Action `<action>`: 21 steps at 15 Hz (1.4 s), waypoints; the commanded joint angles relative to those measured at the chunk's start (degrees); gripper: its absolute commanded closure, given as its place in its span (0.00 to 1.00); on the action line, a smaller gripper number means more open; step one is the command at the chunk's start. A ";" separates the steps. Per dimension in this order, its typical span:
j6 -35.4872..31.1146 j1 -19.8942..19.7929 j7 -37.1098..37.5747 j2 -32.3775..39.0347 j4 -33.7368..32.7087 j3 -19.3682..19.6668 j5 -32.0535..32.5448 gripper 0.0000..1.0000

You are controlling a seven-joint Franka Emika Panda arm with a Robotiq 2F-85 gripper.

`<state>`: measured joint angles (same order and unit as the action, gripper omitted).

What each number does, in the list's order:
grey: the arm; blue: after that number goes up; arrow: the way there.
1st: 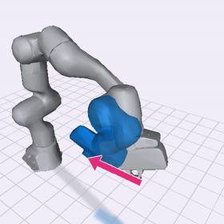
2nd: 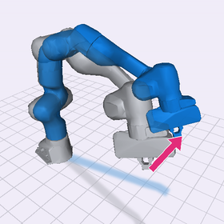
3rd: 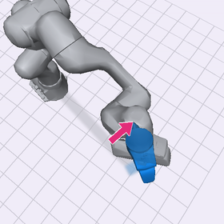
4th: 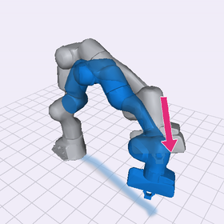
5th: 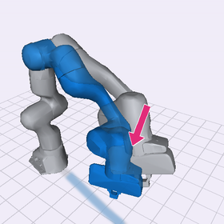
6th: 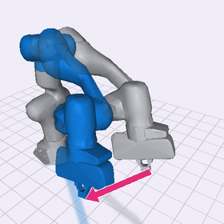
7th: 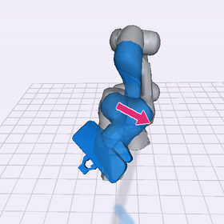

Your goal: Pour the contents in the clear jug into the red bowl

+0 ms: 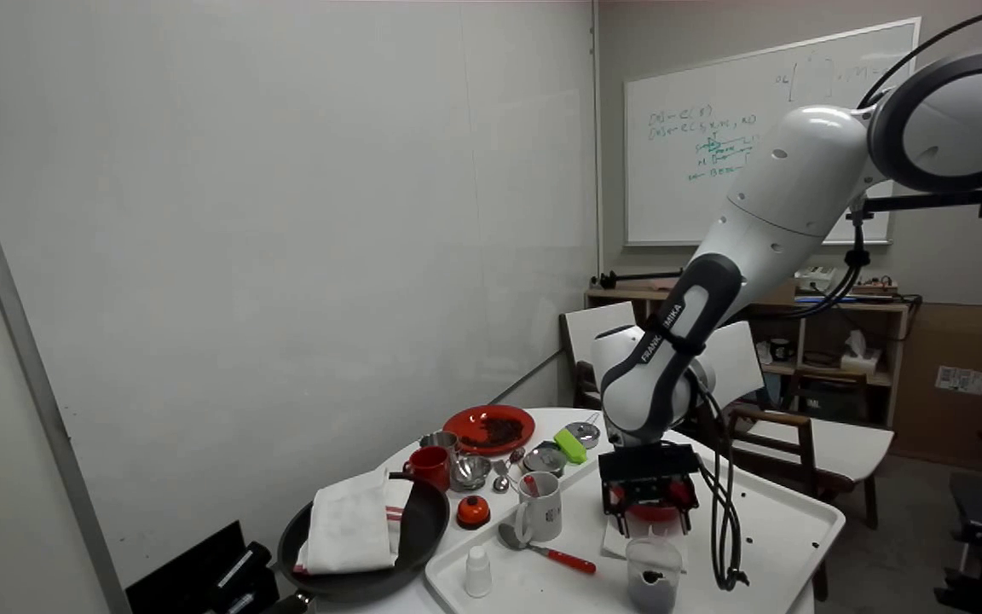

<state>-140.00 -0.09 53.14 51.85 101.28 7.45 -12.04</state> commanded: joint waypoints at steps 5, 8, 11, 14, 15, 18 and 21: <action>-3.28 -0.18 5.61 1.26 -0.43 0.09 -3.31 0.32; -3.19 -0.54 5.30 1.30 -0.52 -0.16 -3.45 0.54; -3.05 -0.48 5.10 1.31 -0.57 -0.09 -3.15 0.78; -2.77 -0.81 4.00 1.14 -0.58 -0.59 -3.04 0.91; -2.50 -1.21 3.11 1.06 -0.68 -1.06 -3.10 0.88; -0.20 -3.75 -3.26 0.48 -1.48 -3.89 -3.36 0.89; 4.70 -6.01 -11.97 -0.47 -2.95 -5.32 -2.65 0.89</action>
<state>-140.62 -3.09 49.56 52.53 100.32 4.04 -14.06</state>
